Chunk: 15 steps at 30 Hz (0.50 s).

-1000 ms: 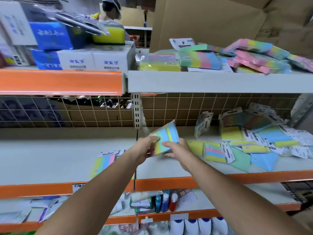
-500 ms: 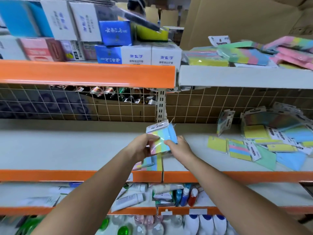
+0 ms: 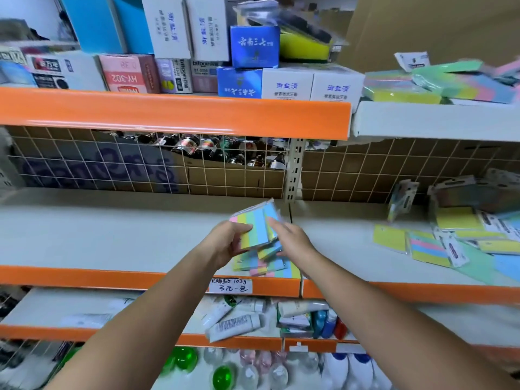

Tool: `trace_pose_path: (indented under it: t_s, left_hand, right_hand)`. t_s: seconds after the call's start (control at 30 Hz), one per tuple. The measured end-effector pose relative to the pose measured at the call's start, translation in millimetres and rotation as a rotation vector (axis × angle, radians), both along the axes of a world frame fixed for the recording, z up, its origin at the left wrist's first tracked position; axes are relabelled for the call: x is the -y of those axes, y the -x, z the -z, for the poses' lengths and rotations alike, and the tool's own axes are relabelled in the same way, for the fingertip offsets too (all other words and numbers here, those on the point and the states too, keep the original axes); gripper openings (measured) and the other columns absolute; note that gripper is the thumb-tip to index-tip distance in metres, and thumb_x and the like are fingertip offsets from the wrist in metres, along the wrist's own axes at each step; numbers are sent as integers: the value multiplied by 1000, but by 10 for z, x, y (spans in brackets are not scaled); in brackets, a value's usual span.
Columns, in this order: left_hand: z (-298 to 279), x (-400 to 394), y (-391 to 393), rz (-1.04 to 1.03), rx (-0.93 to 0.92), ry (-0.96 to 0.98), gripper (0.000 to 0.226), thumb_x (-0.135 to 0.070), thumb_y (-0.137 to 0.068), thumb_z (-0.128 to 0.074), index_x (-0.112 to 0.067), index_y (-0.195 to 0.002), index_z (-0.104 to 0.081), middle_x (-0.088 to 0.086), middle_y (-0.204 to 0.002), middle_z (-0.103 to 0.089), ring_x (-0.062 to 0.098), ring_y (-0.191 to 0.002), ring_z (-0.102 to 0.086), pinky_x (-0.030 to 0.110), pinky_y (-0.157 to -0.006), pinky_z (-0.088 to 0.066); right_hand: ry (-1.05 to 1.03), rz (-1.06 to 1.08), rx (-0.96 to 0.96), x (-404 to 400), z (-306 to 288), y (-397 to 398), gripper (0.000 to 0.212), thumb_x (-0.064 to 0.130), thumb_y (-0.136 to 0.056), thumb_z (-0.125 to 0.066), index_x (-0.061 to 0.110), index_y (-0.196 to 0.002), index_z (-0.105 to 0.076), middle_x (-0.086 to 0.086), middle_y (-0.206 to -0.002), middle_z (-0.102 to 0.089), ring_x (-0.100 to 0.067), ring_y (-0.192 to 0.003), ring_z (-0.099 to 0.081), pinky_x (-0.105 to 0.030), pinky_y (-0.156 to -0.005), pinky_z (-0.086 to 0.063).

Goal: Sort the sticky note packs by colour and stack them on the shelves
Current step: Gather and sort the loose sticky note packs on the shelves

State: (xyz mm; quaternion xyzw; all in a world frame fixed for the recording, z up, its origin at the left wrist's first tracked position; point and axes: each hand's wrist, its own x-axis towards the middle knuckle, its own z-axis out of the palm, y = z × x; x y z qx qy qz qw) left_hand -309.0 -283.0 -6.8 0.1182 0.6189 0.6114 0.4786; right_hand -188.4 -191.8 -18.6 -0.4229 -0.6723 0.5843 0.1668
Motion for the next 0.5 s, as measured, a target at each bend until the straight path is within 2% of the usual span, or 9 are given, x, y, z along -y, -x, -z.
trace_pose_path:
  t_s: [0.07, 0.13, 0.2, 0.23, 0.33, 0.4, 0.47, 0.5]
  left_hand:
    - [18, 69, 124, -11, 4, 6, 13, 0, -93, -49, -3, -83, -56, 0, -48, -62, 10, -42, -61, 29, -60, -58]
    - [57, 134, 276, -28, -24, 38, 7, -1, -92, -50, -3, -91, -56, 1, -52, -65, 11, -45, -64, 28, -57, -58]
    - [123, 182, 426, -46, -42, 85, 7, -1, -92, -50, -3, -95, -55, 3, -55, -66, 13, -47, -65, 27, -52, -58]
    - [152, 207, 485, -49, -47, 109, 7, -1, -92, -50, -3, -96, -55, 5, -58, -67, 14, -47, -65, 26, -48, -57]
    - [275, 260, 613, -13, -98, 201, 11, -2, -91, -51, -1, -101, -54, 10, -68, -61, 18, -49, -62, 23, -43, -52]
    - [349, 278, 632, 27, -121, 260, 7, 0, -90, -53, 1, -98, -54, 9, -62, -57, 18, -45, -56, 21, -40, -49]
    - [425, 276, 624, 57, -143, 310, 2, 3, -89, -55, 3, -91, -55, 12, -60, -60, 20, -43, -57, 21, -44, -49]
    - [472, 268, 633, 74, -174, 337, 5, 2, -87, -58, 4, -91, -55, 16, -69, -61, 24, -50, -59, 25, -52, -52]
  right_hand:
    - [64, 103, -50, -40, 50, -4, 32, 48, -84, -57, 25, -103, -70, -5, -108, -69, -25, -93, -68, -46, -83, -58]
    - [5, 124, -46, -65, 44, -59, 22, 27, -86, -55, 27, -101, -71, 1, -110, -66, -22, -95, -64, -48, -85, -56]
    - [-79, 101, 1, -117, 59, -113, 45, 3, -88, -43, 28, -118, -64, 9, -116, -56, -20, -103, -57, -45, -92, -53]
    - [-110, 95, 25, -144, 76, -130, 54, -2, -86, -40, 30, -125, -59, 9, -122, -54, -20, -108, -56, -44, -94, -52]
    - [-66, 103, 37, -165, 146, -135, 68, -6, -85, -40, 36, -138, -41, -4, -125, -55, -26, -97, -64, -48, -85, -56]
    - [-7, 85, 79, -163, 210, -113, 67, -5, -88, -44, 32, -142, -33, -7, -129, -53, -27, -97, -64, -47, -81, -58]
    - [-3, 84, 136, -160, 257, -93, 57, -3, -90, -47, 22, -140, -37, -6, -137, -48, -26, -100, -61, -37, -72, -60]
    - [-22, 88, 168, -158, 265, -84, 53, -1, -89, -49, 18, -137, -40, -6, -138, -48, -25, -100, -61, -31, -64, -58]
